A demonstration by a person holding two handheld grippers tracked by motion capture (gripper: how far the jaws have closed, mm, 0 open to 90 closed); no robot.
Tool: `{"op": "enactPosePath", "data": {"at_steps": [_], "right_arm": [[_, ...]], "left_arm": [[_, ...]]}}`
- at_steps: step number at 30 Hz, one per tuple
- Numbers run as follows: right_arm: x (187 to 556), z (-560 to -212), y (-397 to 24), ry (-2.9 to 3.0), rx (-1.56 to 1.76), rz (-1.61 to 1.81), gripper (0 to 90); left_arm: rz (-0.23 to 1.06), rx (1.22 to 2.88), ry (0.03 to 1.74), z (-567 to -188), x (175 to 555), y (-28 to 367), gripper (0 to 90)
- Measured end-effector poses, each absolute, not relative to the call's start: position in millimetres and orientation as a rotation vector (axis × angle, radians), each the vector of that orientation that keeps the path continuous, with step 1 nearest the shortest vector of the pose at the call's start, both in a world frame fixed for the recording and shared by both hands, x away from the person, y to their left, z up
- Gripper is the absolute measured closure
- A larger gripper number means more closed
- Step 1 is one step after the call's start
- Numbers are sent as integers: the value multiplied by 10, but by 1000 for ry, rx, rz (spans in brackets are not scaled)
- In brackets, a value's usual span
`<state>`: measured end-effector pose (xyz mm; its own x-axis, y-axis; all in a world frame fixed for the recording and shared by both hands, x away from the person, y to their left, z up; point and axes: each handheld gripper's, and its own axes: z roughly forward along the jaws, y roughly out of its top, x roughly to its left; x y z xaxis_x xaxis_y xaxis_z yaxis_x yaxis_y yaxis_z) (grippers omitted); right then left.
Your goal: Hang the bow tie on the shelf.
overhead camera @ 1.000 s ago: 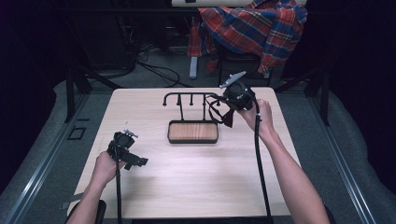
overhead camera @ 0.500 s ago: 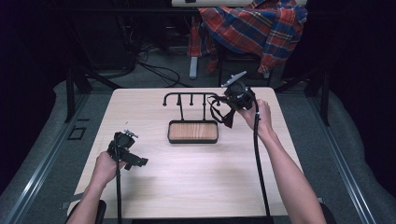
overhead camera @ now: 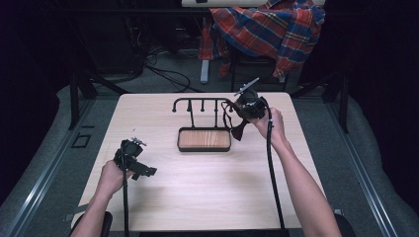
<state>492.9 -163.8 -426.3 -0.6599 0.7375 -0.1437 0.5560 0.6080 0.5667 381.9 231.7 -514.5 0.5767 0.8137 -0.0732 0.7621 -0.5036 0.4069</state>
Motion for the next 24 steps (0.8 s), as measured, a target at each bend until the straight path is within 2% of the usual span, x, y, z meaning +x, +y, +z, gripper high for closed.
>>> {"op": "enactPosePath", "data": {"at_steps": [24], "right_arm": [[5025, -4574, -1664, 2564, 1139, 761, 858]], "left_arm": [[179, 2418, 1270, -5146, 3816, 2311, 1]]}}
